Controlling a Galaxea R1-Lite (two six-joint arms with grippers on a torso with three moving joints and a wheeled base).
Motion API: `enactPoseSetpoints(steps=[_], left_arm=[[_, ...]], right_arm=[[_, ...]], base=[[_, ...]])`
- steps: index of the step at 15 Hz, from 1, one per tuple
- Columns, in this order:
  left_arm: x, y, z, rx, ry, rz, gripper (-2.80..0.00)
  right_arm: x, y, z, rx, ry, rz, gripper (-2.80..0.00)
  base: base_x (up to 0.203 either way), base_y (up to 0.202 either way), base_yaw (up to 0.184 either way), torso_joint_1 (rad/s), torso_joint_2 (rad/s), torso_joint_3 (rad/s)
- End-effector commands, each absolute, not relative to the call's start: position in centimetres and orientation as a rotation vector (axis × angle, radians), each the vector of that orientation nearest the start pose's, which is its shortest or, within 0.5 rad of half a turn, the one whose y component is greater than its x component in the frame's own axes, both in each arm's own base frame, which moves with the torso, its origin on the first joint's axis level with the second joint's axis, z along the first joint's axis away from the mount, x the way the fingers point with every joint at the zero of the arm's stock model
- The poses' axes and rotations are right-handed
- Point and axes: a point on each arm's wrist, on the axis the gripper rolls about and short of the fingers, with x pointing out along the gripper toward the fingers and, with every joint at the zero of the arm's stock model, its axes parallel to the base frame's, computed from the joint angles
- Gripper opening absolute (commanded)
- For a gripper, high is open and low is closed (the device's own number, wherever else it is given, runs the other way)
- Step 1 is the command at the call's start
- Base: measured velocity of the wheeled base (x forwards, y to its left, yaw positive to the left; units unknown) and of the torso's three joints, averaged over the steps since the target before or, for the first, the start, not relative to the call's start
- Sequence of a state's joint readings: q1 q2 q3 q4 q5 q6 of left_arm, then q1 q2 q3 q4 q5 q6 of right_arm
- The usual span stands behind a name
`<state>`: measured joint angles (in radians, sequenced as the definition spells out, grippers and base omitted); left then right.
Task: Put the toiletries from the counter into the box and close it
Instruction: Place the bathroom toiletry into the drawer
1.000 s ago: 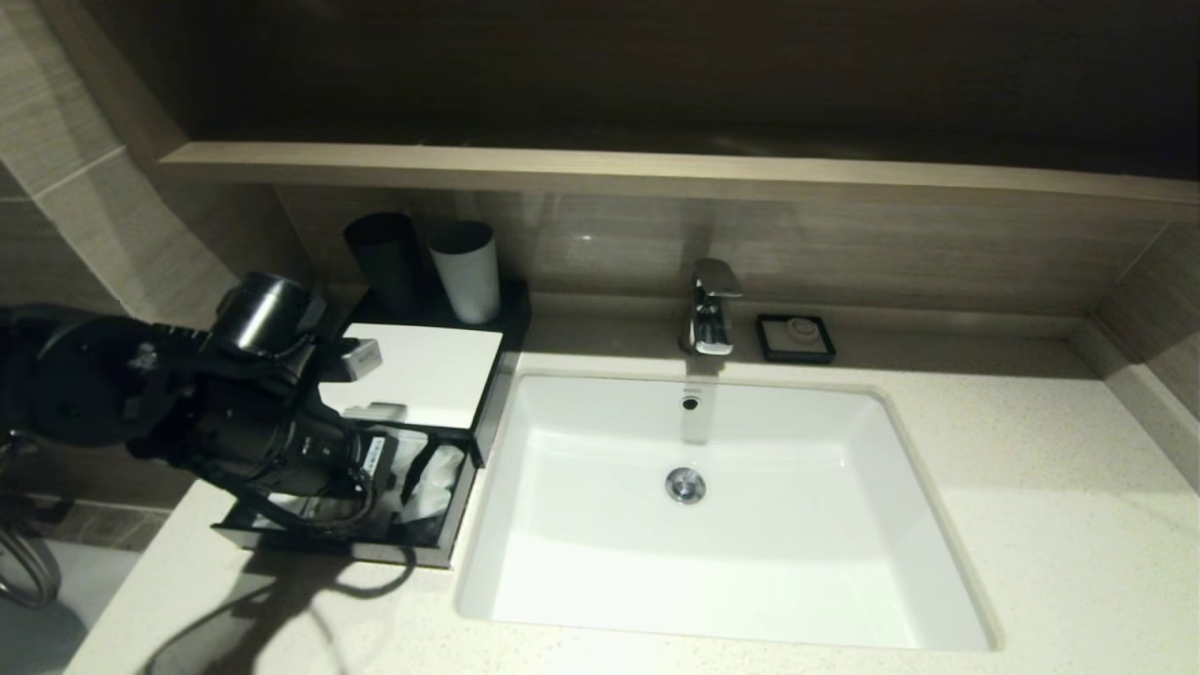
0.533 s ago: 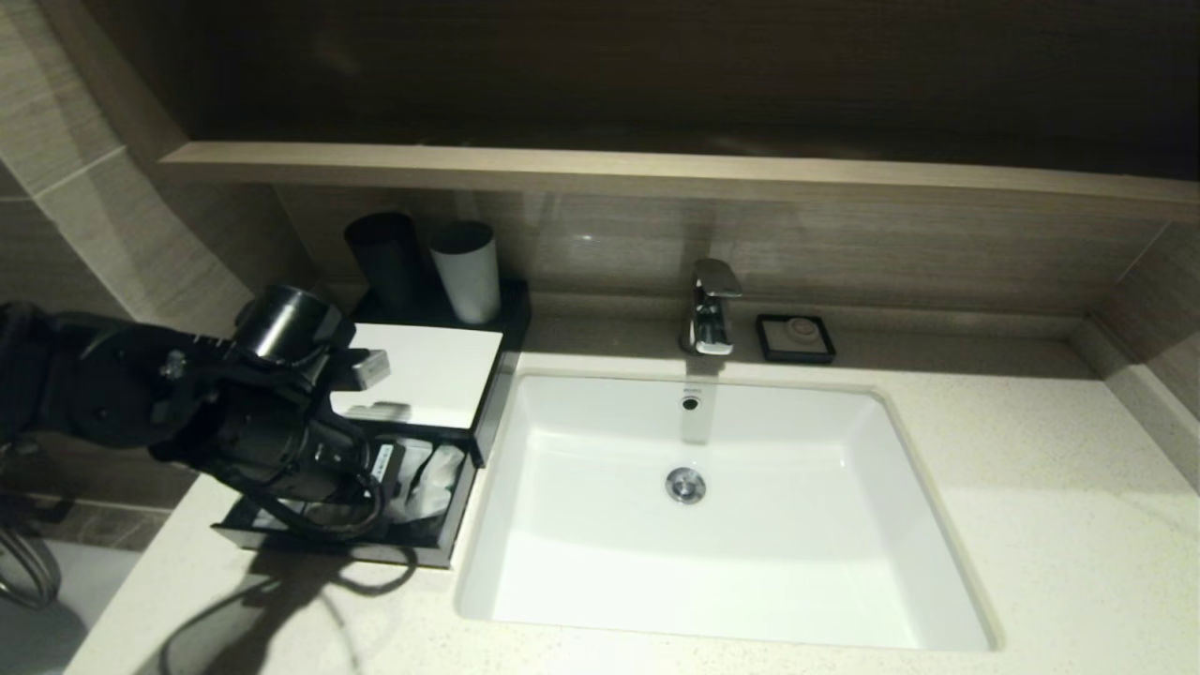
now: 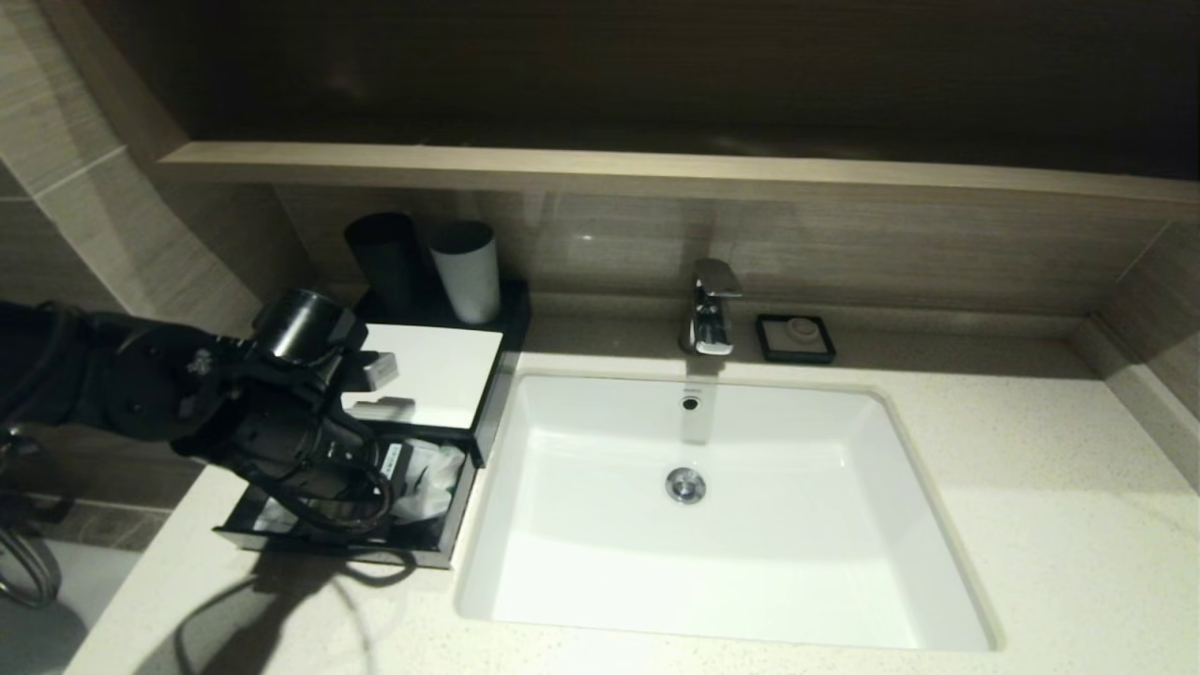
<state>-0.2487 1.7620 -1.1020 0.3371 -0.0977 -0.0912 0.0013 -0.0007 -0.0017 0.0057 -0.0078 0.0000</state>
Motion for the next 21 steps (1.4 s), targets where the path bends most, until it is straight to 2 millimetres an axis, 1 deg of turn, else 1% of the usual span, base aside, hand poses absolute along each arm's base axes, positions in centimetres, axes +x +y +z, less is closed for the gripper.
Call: enactPoseSetpoints(steps=[1,5,9,10,15,21], left_arm=[[28.9,-7.6,16.0,-0.008,1.015,-0.271,-2.8],[29.1,-7.6,16.2,-0.009,1.004,-0.272,-2.8],[29.2,-7.5,16.4,0.003,0.995,-0.23,-2.8],[29.2,-7.5,16.4,-0.003,0.995,-0.226,0.0],[29.1,-7.3,16.6,-0.007,0.992,-0.222,0.0],[28.2,-7.1,18.7,-0.021,0.918,-0.227,0.0]], right_arm=[[-2.3,0.0,7.5,0.0,0.005,-0.006,-2.8],[-2.3,0.0,7.5,0.0,0.005,-0.006,-2.8],[-2.3,0.0,7.5,0.0,0.005,-0.006,-2.8],[-2.3,0.0,7.5,0.0,0.005,-0.006,-2.8],[-2.3,0.0,7.5,0.0,0.005,-0.005,-2.8],[-2.3,0.0,7.5,0.0,0.005,-0.005,-2.8]], base=[[0.0,0.0,0.0,0.0,0.0,0.0],[0.0,0.0,0.0,0.0,0.0,0.0],[0.0,0.0,0.0,0.0,0.0,0.0],[0.0,0.0,0.0,0.0,0.0,0.0],[0.0,0.0,0.0,0.0,0.0,0.0],[0.0,0.0,0.0,0.0,0.0,0.0]])
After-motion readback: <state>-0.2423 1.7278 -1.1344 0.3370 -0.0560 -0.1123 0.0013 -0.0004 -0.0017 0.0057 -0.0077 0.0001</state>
